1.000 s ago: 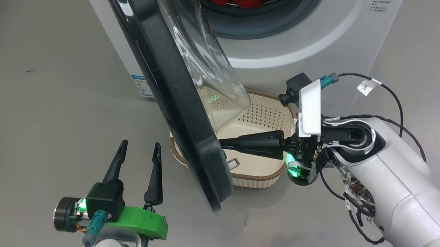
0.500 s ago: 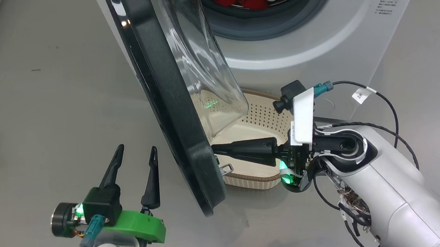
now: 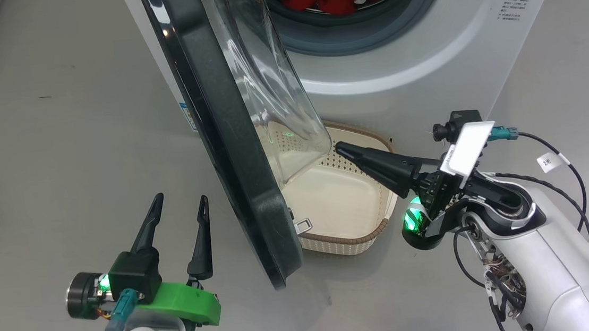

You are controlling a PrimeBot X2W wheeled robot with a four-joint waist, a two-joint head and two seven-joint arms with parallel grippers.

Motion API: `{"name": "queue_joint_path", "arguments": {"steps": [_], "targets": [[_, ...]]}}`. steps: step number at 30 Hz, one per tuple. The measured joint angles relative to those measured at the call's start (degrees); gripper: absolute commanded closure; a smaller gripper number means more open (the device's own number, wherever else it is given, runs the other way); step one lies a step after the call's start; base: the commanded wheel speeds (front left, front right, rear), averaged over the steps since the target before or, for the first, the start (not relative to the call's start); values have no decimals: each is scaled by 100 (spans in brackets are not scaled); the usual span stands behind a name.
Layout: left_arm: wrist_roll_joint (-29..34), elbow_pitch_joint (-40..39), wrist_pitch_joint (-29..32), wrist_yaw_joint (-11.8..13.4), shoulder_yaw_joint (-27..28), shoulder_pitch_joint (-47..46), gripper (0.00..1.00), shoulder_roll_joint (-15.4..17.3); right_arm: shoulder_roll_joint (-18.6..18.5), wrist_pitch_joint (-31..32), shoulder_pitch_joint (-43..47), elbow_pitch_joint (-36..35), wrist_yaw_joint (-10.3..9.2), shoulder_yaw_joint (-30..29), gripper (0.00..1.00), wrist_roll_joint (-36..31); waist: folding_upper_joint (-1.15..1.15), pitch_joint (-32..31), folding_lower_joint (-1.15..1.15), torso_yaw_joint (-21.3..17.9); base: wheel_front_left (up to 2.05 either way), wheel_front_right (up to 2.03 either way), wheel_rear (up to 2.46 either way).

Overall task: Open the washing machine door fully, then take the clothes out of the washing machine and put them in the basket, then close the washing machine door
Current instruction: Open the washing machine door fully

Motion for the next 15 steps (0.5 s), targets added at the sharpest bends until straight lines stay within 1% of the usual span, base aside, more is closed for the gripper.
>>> {"name": "queue_joint_path", "arguments": {"steps": [1, 2, 3, 4, 8, 12, 13, 14, 15], "targets": [[0, -5, 0, 0, 9, 5, 0, 0, -7, -103, 54, -59, 0, -96, 71, 8, 0, 0, 0, -1, 0, 0, 0], [0, -5, 0, 1, 19, 14, 0, 0, 1, -204, 112, -119, 1, -188, 44, 32, 0, 1, 0, -5, 0, 0, 0], [0, -7, 0, 1, 25, 20, 0, 0, 3, -316, 170, -160, 0, -265, 13, 37, 0, 2, 0, -10, 0, 0, 0], [0, -10, 0, 2, 33, 24, 0, 0, 4, -407, 228, -200, 1, -319, 0, 14, 0, 3, 0, -15, 0, 0, 0], [0, -9, 0, 2, 37, 54, 0, 0, 13, -814, 521, -315, 1, -563, 0, -247, 0, -36, 0, -29, 0, 0, 0], [-1, -14, 0, 4, 69, 110, 0, 0, 25, -1348, 744, -555, 1, -779, 0, -709, 0, -75, 0, -51, 0, 0, 0], [-1, -14, 0, 5, 74, 123, 0, 0, 15, -1519, 779, -613, 1, -834, 0, -871, 0, -77, 0, -56, 0, 0, 0], [-2, -19, 0, 10, 81, 131, 0, 0, -63, -1853, 850, -724, 1, -895, 0, -1311, 0, -78, 0, -64, 0, 0, 0], [-2, -27, 0, 10, 83, 131, 0, 0, -108, -2041, 889, -778, 1, -942, 0, -1507, 0, -78, 0, -68, 0, 0, 0]]}}
